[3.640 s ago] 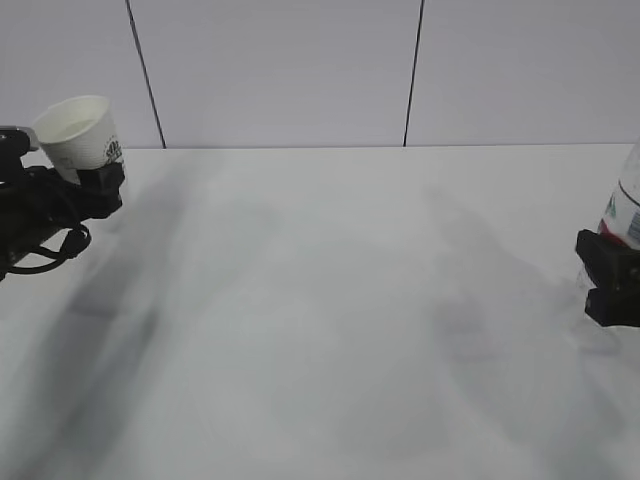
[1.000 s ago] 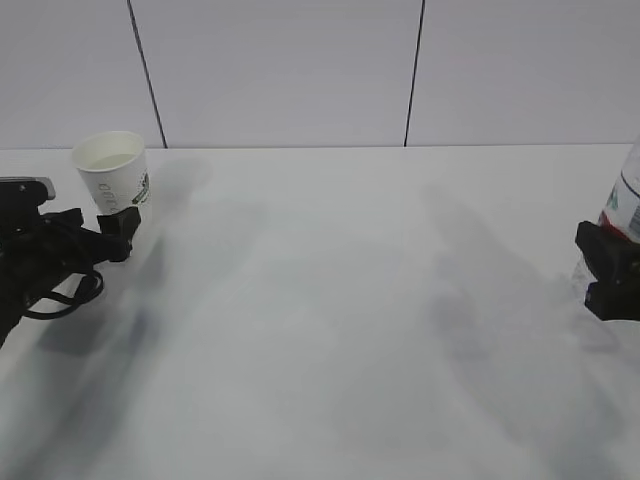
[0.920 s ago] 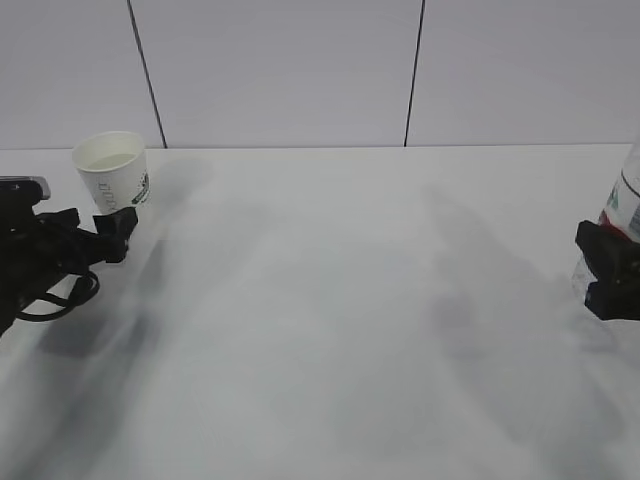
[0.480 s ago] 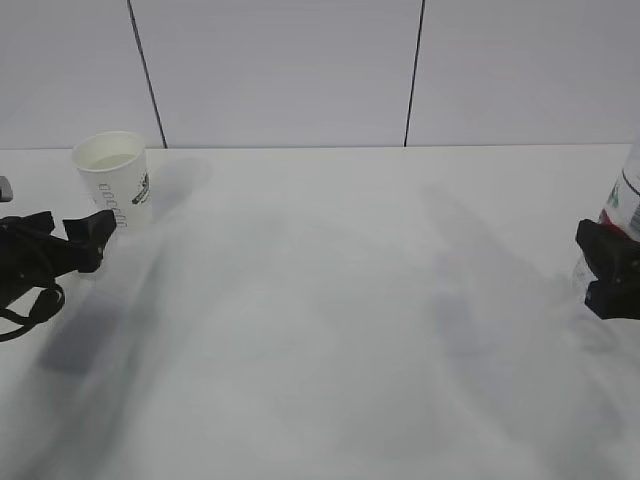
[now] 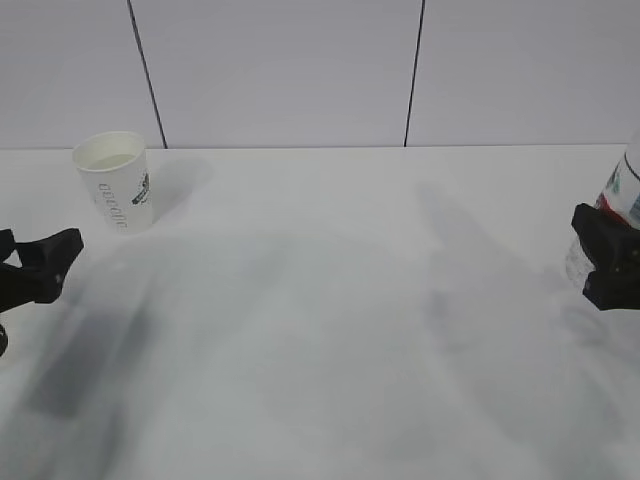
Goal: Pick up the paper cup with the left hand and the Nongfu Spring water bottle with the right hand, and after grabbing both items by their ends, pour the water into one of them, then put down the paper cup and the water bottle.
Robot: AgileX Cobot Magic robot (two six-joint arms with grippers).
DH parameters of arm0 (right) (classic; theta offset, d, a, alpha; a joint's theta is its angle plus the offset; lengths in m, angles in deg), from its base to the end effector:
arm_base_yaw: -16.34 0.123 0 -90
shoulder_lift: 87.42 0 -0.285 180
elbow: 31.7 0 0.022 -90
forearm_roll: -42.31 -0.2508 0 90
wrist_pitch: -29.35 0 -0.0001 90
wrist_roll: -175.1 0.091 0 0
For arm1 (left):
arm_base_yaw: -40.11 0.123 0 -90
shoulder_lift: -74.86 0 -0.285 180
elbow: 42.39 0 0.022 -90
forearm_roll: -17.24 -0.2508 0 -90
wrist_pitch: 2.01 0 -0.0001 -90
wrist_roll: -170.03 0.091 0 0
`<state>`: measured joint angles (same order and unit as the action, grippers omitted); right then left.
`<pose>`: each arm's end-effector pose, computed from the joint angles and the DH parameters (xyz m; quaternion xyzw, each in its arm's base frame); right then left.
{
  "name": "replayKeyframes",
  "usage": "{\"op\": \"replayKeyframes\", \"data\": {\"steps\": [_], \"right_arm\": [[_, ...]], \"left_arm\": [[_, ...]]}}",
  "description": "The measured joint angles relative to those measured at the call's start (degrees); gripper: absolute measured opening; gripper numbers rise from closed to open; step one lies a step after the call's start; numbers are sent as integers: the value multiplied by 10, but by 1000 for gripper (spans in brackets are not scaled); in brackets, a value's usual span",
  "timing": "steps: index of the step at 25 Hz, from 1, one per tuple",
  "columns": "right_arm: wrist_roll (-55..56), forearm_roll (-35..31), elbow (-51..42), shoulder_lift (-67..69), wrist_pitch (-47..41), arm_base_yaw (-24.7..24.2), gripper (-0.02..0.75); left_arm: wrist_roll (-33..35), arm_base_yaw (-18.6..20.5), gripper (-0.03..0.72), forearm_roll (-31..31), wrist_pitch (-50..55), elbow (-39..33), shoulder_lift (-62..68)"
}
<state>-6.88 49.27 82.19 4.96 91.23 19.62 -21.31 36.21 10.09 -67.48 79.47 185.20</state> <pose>0.2132 0.0220 0.1717 -0.0911 0.7419 0.0285 0.6637 0.2574 -0.0279 0.1282 0.0048 0.7831 -0.1104 0.6120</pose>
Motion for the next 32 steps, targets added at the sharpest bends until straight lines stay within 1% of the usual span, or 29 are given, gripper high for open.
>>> {"op": "replayKeyframes", "data": {"steps": [7,13,18,22,32], "right_arm": [[12,7,-15,0,16,0,430],[13,7,-34,0,16,0,430],[13,7,-34,0,18,0,430],[13,-11,-34,9,20,0,430],[14,-20,16,116,20,0,430]], "left_arm": [[0,0,622,0,0,-71,-50],[0,0,604,-9,0,-108,-88],[0,0,591,-10,0,-118,-98],[0,0,587,-11,0,-119,-98],[0,0,586,-21,0,-119,-98]]}}
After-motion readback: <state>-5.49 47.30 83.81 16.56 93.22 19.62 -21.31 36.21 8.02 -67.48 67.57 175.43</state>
